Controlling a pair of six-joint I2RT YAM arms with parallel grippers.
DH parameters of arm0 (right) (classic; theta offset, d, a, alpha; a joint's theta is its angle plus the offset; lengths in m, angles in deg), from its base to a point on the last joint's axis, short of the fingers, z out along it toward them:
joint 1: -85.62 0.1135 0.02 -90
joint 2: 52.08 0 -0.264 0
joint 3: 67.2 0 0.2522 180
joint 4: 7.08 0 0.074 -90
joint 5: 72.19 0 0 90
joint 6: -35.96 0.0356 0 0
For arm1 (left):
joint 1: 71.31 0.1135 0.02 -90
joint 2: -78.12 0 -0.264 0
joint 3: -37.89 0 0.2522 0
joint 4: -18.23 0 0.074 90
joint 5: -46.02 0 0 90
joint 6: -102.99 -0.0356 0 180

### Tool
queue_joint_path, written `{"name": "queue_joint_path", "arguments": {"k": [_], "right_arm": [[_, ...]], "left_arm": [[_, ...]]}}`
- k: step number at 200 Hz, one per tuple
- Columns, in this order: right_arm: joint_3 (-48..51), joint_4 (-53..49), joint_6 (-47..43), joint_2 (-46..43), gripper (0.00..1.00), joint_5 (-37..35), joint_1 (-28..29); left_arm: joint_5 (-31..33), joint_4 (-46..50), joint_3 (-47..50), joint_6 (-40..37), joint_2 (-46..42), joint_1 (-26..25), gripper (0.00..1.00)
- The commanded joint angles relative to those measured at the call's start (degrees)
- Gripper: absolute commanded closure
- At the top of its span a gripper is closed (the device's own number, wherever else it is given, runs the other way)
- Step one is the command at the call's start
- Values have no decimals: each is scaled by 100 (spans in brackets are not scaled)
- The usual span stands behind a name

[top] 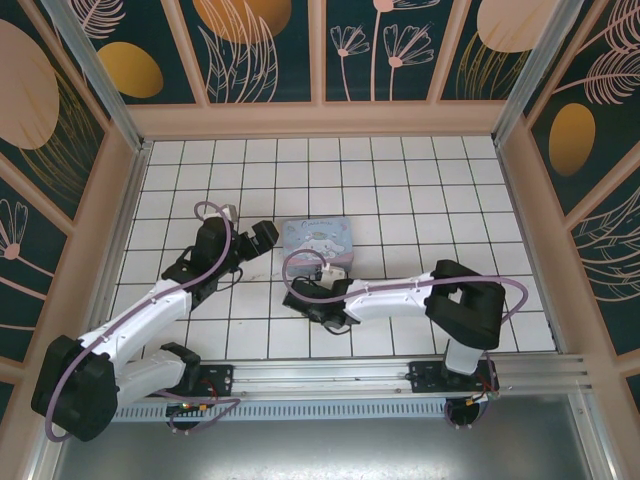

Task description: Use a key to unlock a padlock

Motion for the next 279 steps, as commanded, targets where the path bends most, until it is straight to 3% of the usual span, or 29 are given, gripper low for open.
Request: {"name": "queue_joint_path", "arguments": {"k": [1,127,250,279], "right_arm": [[37,20,141,-55,56,-8,20],[-687,-600,90,904,65,-42,286],[-755,-592,216,1155,73,63,544],[-631,-471,286,1144,83,100,552]], "left_arm": [[-86,-72,74,-88,-3,51,1],[-93,-265,140,4,96,51,1],[-88,-327,295,59,149,49,1],[-83,-325,331,81,132,51,1]]}}
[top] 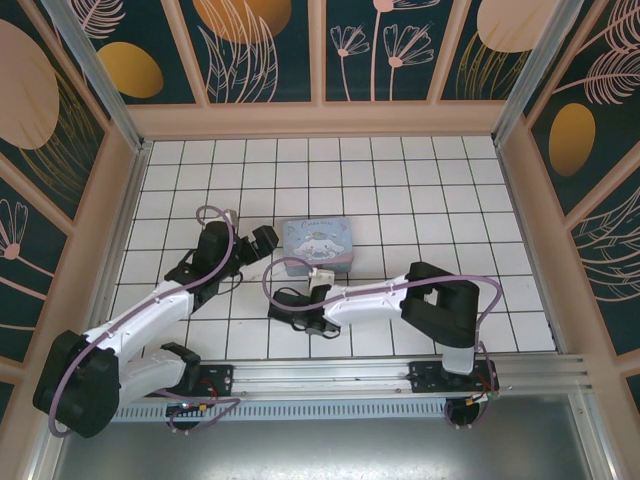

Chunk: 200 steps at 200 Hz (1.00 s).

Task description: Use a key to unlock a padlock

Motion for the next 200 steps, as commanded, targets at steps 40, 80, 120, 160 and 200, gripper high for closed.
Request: {"name": "queue_joint_path", "arguments": {"k": [40,80,120,160,200], "right_arm": [[416,535,203,100,100,682,127],[584,709,17,-340,100,532,38],[573,749,-165,-1008,100,219,-7],[603,774,-265,-1636,100,-46,-109],[901,1106,-340,-2483,100,-296,-366]], "left_arm": [[-118,-117,71,103,-4,26,2],[-347,-182,71,138,1,24,2],[-814,-412,55,315,21,29,1],[-1212,-566,-80,478,48,23,2],[-1613,-798,-214,836,48,24,2]]}}
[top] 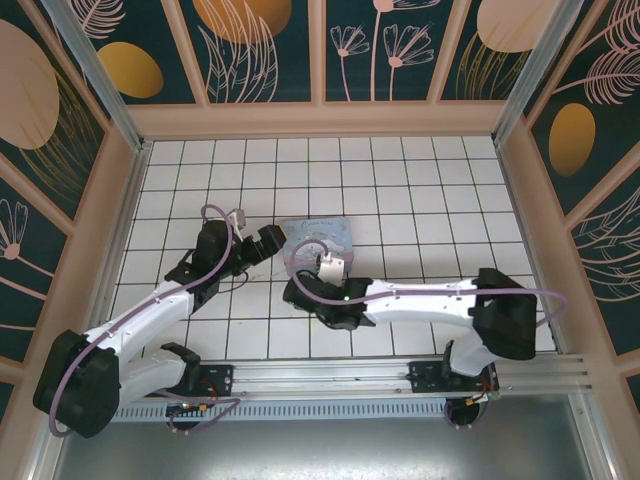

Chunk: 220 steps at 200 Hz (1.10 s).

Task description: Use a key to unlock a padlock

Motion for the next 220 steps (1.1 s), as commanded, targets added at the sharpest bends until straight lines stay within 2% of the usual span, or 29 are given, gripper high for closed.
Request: {"name": "queue_joint_path", "arguments": {"k": [1,39,80,103,128,175,214,220], "right_arm": [[263,244,-129,-541,100,-340,-181],[720,638,-346,-1329,100,-296,-760],[798,659,-642,-1677,100,-59,-1334],[860,629,-696,-1691,100,175,-1297],[1044,602,-618,-1509,100,425,-1007],[1077,496,-425,-543,100,688,-364],[1046,681,-360,145,100,842,-246],[1034,684,-350,216,94,833,-254]], "left_arm": [[-407,-371,-203,327,37,20,2],[-570,-545,-237,549,26,26,3],[-563,-507,-214,514,25,24,2],[-529,-486,-158,494,11,24,2],[-525,-481,-140,484,19,24,2],[-493,-541,-86,506,17,24,2],[-472,-543,-4,511,-32,24,1],[-472,-543,5,514,-40,25,2]]}}
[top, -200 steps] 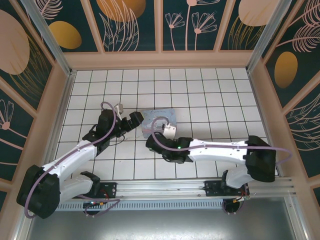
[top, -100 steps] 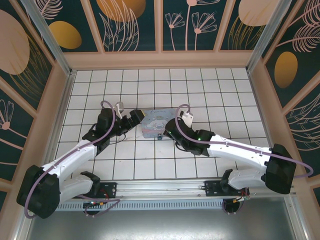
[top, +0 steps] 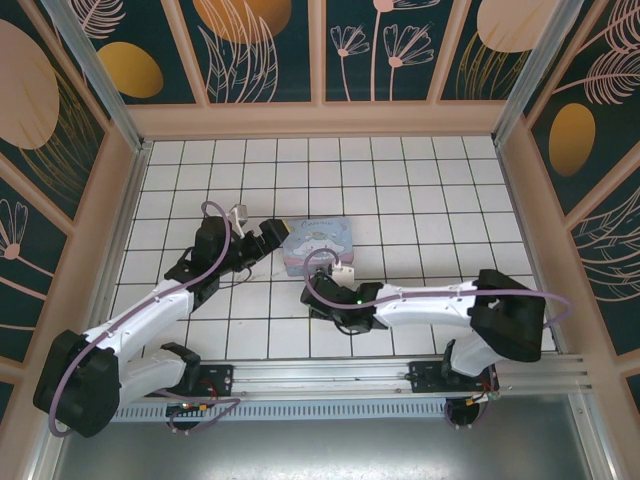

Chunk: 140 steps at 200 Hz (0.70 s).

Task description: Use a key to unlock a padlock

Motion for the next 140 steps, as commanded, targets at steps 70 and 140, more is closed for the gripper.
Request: {"name": "queue_joint_path", "arguments": {"k": [70,140], "right_arm": [[29,-183,409,89,45,-71,162],[-436,-802,587,715,49,-107,497]], "left_arm": [[-15,-272,156,17,-77,24,1],[20,-292,210,0,-77,24,1]]}}
